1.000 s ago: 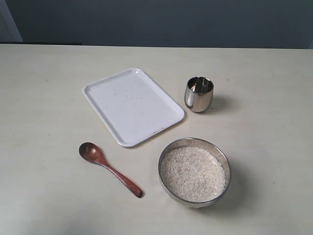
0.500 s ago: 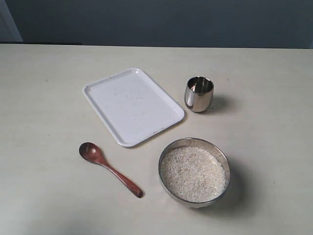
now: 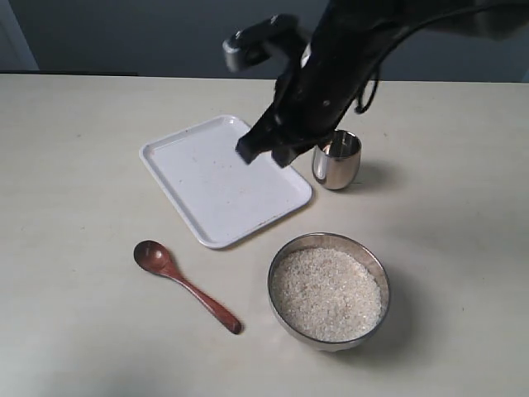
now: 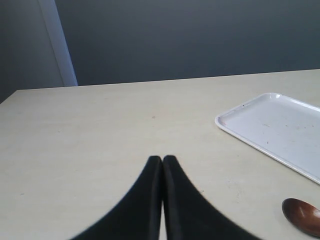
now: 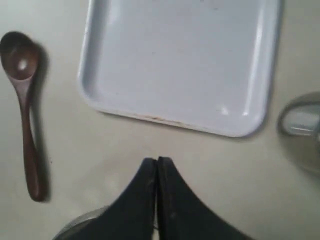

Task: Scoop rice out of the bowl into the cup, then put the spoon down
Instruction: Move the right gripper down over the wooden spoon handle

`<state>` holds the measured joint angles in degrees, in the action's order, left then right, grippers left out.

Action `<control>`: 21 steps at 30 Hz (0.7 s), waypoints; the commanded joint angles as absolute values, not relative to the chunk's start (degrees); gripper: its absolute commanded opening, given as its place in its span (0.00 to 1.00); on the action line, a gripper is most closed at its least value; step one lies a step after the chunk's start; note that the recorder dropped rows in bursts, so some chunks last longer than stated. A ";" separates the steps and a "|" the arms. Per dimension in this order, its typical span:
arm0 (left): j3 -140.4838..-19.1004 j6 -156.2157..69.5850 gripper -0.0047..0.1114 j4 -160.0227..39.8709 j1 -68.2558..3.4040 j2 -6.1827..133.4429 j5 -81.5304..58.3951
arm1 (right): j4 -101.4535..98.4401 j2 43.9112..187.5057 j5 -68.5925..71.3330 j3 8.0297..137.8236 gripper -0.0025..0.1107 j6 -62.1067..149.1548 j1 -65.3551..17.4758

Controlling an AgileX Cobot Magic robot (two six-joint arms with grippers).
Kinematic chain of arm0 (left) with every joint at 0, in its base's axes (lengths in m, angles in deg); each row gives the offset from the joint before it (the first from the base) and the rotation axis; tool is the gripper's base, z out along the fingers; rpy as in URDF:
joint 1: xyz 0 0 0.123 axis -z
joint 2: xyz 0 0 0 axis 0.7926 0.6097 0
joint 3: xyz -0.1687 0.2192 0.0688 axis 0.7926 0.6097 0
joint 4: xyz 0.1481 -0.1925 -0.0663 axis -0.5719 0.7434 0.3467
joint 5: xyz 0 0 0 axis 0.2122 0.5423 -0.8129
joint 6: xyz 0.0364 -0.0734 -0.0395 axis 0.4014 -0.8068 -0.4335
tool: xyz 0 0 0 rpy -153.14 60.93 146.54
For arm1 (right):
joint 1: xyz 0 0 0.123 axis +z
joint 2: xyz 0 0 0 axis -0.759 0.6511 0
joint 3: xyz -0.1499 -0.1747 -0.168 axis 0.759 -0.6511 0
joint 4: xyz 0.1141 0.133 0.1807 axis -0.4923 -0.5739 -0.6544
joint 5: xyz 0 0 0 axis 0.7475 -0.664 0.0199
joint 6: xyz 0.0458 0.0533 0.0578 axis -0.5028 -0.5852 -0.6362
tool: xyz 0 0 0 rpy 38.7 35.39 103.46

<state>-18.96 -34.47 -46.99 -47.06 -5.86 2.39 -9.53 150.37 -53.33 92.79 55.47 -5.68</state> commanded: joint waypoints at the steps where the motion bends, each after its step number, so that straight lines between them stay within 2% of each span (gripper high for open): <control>1: -19.10 -34.77 0.04 -47.06 -47.22 -6.18 1.80 | -9.11 155.39 -55.30 94.86 0.21 55.22 -2.14; 4: -19.10 -34.77 0.04 -47.06 -47.22 -6.18 1.80 | -11.59 157.61 -56.19 95.32 0.39 55.22 -0.72; 6: -19.10 -34.77 0.04 -47.06 -47.22 -6.18 1.80 | -12.76 158.27 -56.71 95.32 0.43 55.22 0.33; 21: -19.10 -34.77 0.04 -47.06 -47.22 -6.18 1.80 | -13.66 161.08 -56.69 95.32 0.43 55.22 9.01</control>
